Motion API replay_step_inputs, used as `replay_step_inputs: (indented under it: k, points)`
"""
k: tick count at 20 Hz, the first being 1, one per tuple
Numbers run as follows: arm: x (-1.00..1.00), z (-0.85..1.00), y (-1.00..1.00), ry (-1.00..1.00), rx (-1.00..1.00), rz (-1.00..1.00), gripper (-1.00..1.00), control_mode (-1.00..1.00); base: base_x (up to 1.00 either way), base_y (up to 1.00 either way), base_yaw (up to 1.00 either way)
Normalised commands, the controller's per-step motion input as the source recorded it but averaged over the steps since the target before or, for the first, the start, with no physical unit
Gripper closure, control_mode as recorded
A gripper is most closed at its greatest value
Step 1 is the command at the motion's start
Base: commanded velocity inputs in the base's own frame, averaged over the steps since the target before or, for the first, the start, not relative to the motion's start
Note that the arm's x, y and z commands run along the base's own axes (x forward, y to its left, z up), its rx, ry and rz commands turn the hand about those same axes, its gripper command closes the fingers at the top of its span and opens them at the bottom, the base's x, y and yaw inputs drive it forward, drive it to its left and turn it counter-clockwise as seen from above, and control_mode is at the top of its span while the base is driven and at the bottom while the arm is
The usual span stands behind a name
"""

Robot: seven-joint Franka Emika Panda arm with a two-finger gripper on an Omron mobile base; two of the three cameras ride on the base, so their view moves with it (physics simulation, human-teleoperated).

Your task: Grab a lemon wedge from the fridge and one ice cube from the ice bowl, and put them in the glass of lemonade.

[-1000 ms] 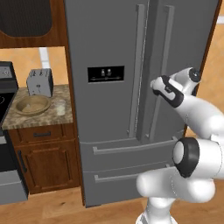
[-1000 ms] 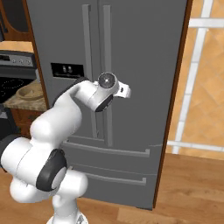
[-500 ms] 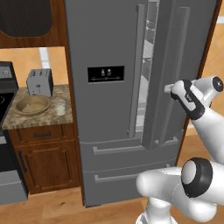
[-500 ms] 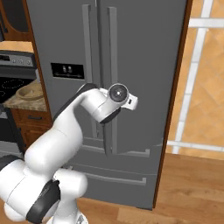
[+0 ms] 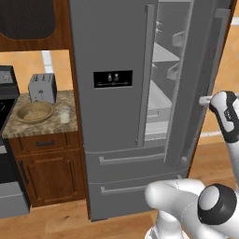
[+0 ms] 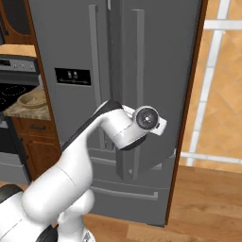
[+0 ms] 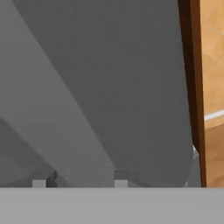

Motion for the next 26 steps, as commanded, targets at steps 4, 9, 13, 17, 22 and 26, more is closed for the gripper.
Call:
replay_step_inputs:
  k: [4,9,13,17,22,26]
  points:
    - [-0.5,0.09,-1.0,0.0,0.06,-0.09,1.0,-1.0,0.0,0.0,0.0]
    - [-0.33,0.02,-0.82,0.01,0.05,-0.15,-1.0,-1.0,0.0,0.0,0.0]
    - [-0.53,0.3,-0.43,0.04,0.0,-0.12,-1.0,-1.0,0.0,0.0,0.0]
    - [-1.0,0.94,0.24,-0.09,-0.06,0.0,-1.0,-1.0,0.0,0.0,0.0]
    - [-0.82,0.96,0.47,-0.13,-0.19,0.0,-1.0,-1.0,0.0,0.0,0.0]
    - [-0.11,0.59,0.97,-0.02,-0.28,-0.02,-1.0,-1.0,0.0,0.0,0.0]
